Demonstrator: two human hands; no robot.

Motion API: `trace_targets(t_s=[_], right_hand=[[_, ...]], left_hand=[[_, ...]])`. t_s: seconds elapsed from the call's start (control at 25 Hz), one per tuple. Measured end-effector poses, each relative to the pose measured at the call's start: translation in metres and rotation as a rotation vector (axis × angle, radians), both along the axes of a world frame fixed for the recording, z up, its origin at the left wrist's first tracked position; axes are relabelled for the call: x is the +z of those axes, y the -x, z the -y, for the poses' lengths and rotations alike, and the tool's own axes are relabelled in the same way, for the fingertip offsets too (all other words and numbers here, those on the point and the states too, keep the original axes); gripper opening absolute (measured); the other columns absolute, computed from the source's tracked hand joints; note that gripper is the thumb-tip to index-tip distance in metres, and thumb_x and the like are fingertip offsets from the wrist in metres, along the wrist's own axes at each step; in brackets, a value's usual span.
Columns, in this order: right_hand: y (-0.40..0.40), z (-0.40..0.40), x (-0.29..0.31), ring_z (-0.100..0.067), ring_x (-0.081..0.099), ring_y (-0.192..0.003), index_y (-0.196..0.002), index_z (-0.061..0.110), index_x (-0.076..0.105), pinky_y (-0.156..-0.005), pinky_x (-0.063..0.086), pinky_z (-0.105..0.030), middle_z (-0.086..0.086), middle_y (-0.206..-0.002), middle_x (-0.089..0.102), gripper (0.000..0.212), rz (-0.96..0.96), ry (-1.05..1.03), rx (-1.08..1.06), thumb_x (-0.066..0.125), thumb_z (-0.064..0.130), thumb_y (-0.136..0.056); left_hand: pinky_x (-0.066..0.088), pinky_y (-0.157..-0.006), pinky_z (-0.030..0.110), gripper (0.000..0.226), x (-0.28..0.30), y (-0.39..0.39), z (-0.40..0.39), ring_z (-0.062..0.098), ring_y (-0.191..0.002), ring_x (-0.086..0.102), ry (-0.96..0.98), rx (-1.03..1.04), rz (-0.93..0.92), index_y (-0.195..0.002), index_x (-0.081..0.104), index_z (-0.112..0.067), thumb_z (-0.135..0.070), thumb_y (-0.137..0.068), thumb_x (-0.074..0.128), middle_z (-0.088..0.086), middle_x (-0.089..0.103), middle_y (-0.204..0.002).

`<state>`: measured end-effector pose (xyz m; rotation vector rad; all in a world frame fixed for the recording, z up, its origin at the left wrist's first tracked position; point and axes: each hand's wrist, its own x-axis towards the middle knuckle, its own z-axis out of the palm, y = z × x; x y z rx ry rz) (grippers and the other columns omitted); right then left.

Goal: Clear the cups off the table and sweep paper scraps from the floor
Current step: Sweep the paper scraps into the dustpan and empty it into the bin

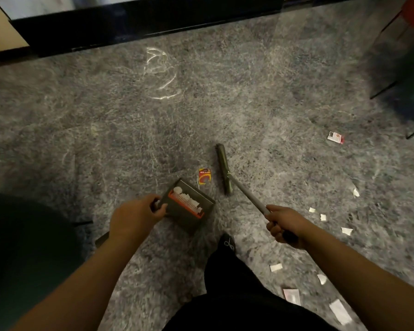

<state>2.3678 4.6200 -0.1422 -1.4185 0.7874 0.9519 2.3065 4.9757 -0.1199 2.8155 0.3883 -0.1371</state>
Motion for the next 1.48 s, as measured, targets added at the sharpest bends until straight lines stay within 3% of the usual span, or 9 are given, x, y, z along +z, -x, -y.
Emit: trace_targets(t_s=[0.12, 0.24, 0.56, 0.72, 0.92, 1.24, 1.36, 1.48], right_hand=[[-0.051, -0.004, -0.004, -0.008, 0.035, -0.036, -0.148, 0.018, 0.029, -0.035, 0.029, -0.017, -0.003, -0.048, 0.045, 0.055, -0.025, 0.002, 0.012, 0.046, 0.005, -0.098], [-0.095, -0.011, -0.005, -0.008, 0.035, -0.036, -0.142, 0.017, 0.037, -0.035, 0.028, -0.016, -0.001, -0.048, 0.043, 0.047, -0.041, 0.027, 0.047, 0.044, 0.004, -0.097], [-0.164, -0.063, -0.038, -0.009, 0.037, -0.036, -0.103, 0.026, 0.052, -0.038, 0.029, -0.019, -0.003, -0.05, 0.045, 0.027, -0.098, 0.11, 0.09, 0.041, 0.003, -0.096], [-0.189, -0.109, -0.052, -0.01, 0.036, -0.037, -0.09, 0.028, 0.053, -0.04, 0.029, -0.019, -0.004, -0.055, 0.045, 0.028, -0.159, 0.112, 0.175, 0.038, 0.007, -0.097], [-0.18, -0.148, -0.043, -0.008, 0.036, -0.038, -0.1, 0.032, 0.053, -0.038, 0.029, -0.016, 0.0, -0.051, 0.044, 0.031, -0.264, 0.002, 0.202, 0.035, 0.007, -0.097], [-0.145, -0.155, 0.0, -0.006, 0.034, -0.038, -0.141, 0.029, 0.041, -0.034, 0.028, -0.015, 0.0, -0.054, 0.042, 0.05, -0.214, -0.05, 0.152, 0.036, 0.005, -0.097], [-0.138, -0.151, 0.01, -0.006, 0.035, -0.037, -0.144, 0.028, 0.036, -0.034, 0.029, -0.015, -0.001, -0.054, 0.043, 0.052, -0.18, -0.031, 0.12, 0.037, 0.005, -0.097], [-0.131, -0.144, 0.013, -0.006, 0.036, -0.038, -0.139, 0.029, 0.041, -0.035, 0.029, -0.016, 0.0, -0.052, 0.043, 0.048, -0.141, -0.032, 0.045, 0.038, 0.006, -0.097]], left_hand=[[0.042, -0.054, 0.025, 0.031, 0.004, -0.046, -0.011, 0.016, -0.065, 0.06, -0.017, -0.019, -0.012, -0.107, 0.069, -0.027, -0.048, -0.084, 0.065, -0.002, 0.071, -0.083], [0.048, -0.061, 0.027, 0.033, 0.004, -0.093, -0.027, 0.02, -0.074, 0.065, -0.018, -0.013, -0.049, -0.108, 0.069, -0.027, -0.048, -0.083, 0.066, -0.001, 0.073, -0.088], [0.042, -0.058, 0.025, 0.031, 0.0, -0.21, -0.075, 0.012, -0.065, 0.053, 0.016, -0.107, -0.178, -0.109, 0.068, -0.027, -0.047, -0.086, 0.066, -0.003, 0.07, -0.088], [0.046, -0.06, 0.025, 0.03, -0.001, -0.237, -0.081, 0.017, -0.07, 0.062, -0.012, -0.157, -0.125, -0.106, 0.07, -0.027, -0.047, -0.084, 0.066, -0.001, 0.072, -0.086], [0.05, -0.062, 0.028, 0.026, 0.003, -0.247, -0.092, 0.019, -0.071, 0.061, 0.016, -0.175, -0.141, -0.101, 0.069, -0.028, -0.048, -0.085, 0.064, 0.0, 0.069, -0.084], [0.053, -0.063, 0.034, 0.03, 0.003, -0.23, -0.107, 0.02, -0.068, 0.059, 0.028, -0.218, -0.189, -0.099, 0.062, -0.027, -0.054, -0.088, 0.054, -0.001, 0.063, -0.076], [0.051, -0.059, 0.031, 0.027, 0.005, -0.224, -0.1, 0.015, -0.062, 0.054, 0.044, -0.211, -0.164, -0.098, 0.063, -0.032, -0.056, -0.087, 0.056, -0.01, 0.051, -0.066], [0.055, -0.068, 0.034, 0.031, 0.008, -0.23, -0.087, 0.017, -0.073, 0.06, 0.069, -0.229, -0.208, -0.106, 0.061, -0.036, -0.059, -0.086, 0.055, -0.006, 0.063, -0.083]])
